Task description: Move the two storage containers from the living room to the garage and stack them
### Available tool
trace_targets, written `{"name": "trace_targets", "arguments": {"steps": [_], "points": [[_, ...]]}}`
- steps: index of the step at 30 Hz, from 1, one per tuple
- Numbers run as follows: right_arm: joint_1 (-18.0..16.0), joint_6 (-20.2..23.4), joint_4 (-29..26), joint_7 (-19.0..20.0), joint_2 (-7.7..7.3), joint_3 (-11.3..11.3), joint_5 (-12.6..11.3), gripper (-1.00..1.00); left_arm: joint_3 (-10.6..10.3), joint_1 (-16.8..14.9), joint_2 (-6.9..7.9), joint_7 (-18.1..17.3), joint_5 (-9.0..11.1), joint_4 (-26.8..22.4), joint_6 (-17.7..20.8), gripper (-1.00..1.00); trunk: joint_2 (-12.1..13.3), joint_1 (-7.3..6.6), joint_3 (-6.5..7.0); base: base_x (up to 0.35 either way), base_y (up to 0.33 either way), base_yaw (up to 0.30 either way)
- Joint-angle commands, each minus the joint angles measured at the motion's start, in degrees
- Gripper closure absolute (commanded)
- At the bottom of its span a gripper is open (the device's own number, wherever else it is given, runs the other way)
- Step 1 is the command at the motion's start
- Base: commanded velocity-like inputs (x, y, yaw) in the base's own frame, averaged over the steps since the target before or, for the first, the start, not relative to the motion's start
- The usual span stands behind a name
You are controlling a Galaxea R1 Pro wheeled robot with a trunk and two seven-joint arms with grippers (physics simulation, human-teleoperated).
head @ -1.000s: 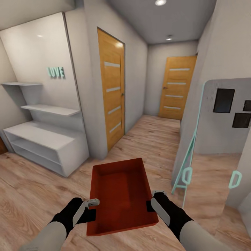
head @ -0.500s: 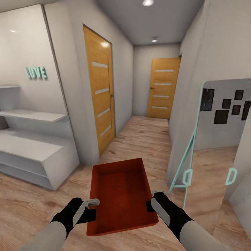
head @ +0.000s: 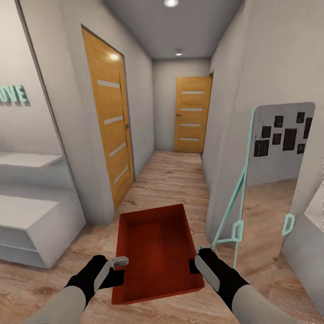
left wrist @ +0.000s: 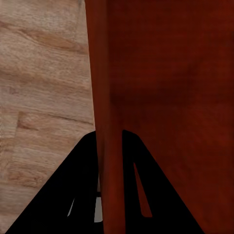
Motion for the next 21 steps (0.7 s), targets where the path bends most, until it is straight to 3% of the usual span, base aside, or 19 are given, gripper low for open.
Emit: {"name": "trace_targets", "arguments": {"steps": [1,15,21], "points": [[-0.03,0.13,0.01,-0.51,0.03,0.76,-1.16,1.00,0.38,-0.05,-0.18,0.16,0.87,-0.14,0.29,1.00,-0.05,0.03,-0.04,0.218,0.208,-0.268],[-0.03,0.12,0.03,-0.51,0.03,0.78,-1.16,1.00,0.39,-0.05,-0.18,0.25,0.87,-0.14,0.29,1.00,-0.05,0.03,0.34,0.061,0.054,-0.268],[-0.03,0.14,0.07,-0.50,0.03,0.77,-1.16,1.00,0.42,-0.05,-0.18,0.25,0.87,-0.14,0.29,1.00,-0.05,0.03,0.50,0.251,0.145,-0.268]]}}
